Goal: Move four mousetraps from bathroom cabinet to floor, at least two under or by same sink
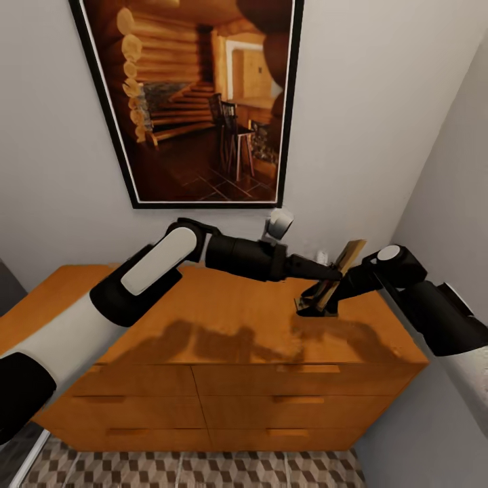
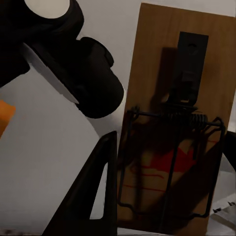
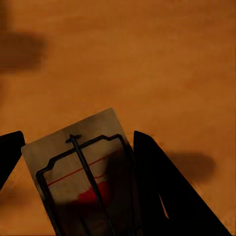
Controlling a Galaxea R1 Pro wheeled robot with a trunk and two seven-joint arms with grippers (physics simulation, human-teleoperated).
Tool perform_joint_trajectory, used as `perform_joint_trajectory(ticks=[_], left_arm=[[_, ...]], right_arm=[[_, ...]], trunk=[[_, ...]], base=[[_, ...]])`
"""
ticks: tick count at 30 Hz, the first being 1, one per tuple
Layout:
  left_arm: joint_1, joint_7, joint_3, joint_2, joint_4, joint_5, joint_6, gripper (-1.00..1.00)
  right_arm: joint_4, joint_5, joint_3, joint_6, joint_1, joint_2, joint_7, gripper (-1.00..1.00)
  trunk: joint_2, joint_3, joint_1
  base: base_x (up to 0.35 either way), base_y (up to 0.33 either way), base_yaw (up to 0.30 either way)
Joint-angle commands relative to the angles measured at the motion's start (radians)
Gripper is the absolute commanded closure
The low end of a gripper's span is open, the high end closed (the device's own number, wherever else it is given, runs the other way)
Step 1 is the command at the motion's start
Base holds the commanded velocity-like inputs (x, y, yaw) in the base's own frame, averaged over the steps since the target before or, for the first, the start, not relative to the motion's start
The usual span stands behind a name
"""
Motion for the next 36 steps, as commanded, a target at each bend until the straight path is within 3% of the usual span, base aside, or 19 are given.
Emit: perform_joint_trajectory(ticks=[1,9,13,25,32,33,36], left_arm=[[0.004,-0.016,-0.007,0.006,0.0,-0.006,0.0,1.0],[0.005,-0.02,-0.003,0.051,0.001,-0.006,0.0,1.0],[0.005,-0.02,-0.005,0.055,0.002,-0.007,0.0,1.0],[0.006,-0.019,-0.01,0.061,0.003,-0.011,0.001,1.0],[0.008,-0.018,-0.02,0.153,0.004,-0.014,0.001,1.0],[0.008,-0.017,-0.04,0.171,0.005,-0.014,0.001,1.0],[0.01,-0.014,-0.151,0.212,0.008,-0.014,-0.001,1.0]], right_arm=[[-0.001,0.0,0.001,0.013,-0.001,0.005,0.006,1.0],[-0.001,-0.036,0.001,0.013,0.001,0.05,0.009,1.0],[0.0,-0.043,0.001,0.013,0.002,0.073,0.01,1.0],[0.008,-0.046,0.001,0.013,0.004,0.074,0.009,1.0],[0.023,-0.043,0.001,0.013,0.034,0.069,0.0,1.0],[0.027,-0.042,0.001,0.013,0.04,0.068,-0.002,1.0],[0.048,-0.04,0.001,0.014,0.071,0.07,-0.016,1.0]], trunk=[[-0.001,-0.001,-0.001],[-0.001,-0.001,-0.001],[-0.001,-0.001,-0.001],[-0.001,-0.001,-0.001],[-0.001,-0.001,-0.001],[-0.001,-0.001,-0.001],[-0.001,-0.001,-0.001]], base=[[-0.29,0.0,0.0],[-0.325,0.0,0.0],[-0.334,0.0,0.0],[-0.334,0.0,0.0],[-0.309,0.0,0.0],[-0.296,0.0,0.0],[-0.313,0.0,0.0]])
